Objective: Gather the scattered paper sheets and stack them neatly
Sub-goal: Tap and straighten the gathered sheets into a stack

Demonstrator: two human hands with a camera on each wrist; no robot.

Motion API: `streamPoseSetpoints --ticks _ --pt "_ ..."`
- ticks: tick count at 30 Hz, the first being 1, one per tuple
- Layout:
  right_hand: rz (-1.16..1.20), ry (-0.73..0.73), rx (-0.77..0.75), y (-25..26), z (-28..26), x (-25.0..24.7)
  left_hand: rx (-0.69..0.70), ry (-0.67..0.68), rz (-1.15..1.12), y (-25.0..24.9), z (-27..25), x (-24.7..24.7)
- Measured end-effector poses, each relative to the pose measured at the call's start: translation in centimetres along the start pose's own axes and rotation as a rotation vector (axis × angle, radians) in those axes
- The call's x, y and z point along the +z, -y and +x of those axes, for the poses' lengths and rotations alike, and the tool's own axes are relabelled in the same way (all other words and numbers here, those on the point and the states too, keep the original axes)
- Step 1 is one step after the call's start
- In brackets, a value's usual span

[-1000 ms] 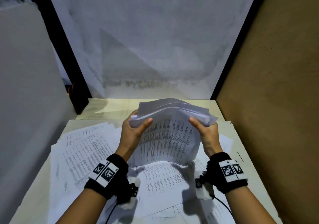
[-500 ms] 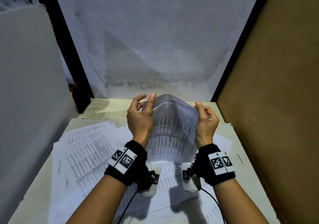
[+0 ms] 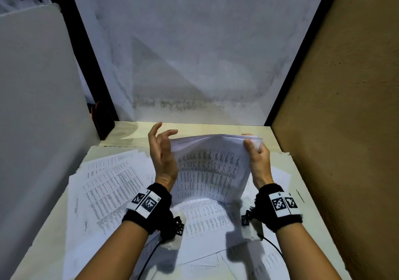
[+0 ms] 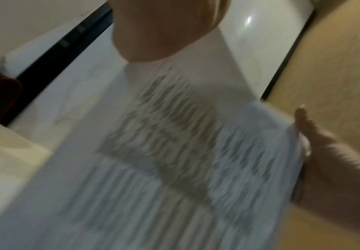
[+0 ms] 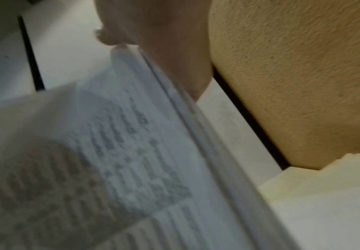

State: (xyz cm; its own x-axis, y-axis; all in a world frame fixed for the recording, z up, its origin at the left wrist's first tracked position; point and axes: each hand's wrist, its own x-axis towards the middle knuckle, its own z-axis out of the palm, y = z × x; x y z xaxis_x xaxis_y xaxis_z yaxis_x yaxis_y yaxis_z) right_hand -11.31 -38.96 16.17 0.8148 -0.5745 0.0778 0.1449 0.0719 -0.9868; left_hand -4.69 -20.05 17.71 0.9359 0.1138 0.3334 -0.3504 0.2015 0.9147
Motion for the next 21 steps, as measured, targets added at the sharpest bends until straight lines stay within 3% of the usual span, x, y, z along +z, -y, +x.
streamPoseSetpoints --ticks 3,5,7,12,17,21 --pt "-0.133 0.149 0.226 -2.3 -0.6 -1.4 -0.161 0.206 0.077 2.3 -1.5 -2.0" --pt "-0.203 0.161 0.279 -3.6 -1.0 -1.7 -0.349 0.320 0.159 3.8 -1.9 -3.2" --pt "-0.214 0.119 0.276 -3.9 -1.4 -1.8 -0.412 0.337 0.225 4.3 -1.8 -3.8" --pt "-0.133 0.093 0.193 -3.3 -2.0 -1.7 -0.346 0.328 0.165 2.7 -1.3 -4.0" --pt "-0.192 0.101 0.234 -5.1 -3.2 -1.6 -0.391 0.449 0.279 4.2 -3.4 -5.4" --pt "-0.152 0.084 0.193 -4.9 -3.4 -1.2 -0.345 0.402 0.211 3.9 -3.8 -5.0"
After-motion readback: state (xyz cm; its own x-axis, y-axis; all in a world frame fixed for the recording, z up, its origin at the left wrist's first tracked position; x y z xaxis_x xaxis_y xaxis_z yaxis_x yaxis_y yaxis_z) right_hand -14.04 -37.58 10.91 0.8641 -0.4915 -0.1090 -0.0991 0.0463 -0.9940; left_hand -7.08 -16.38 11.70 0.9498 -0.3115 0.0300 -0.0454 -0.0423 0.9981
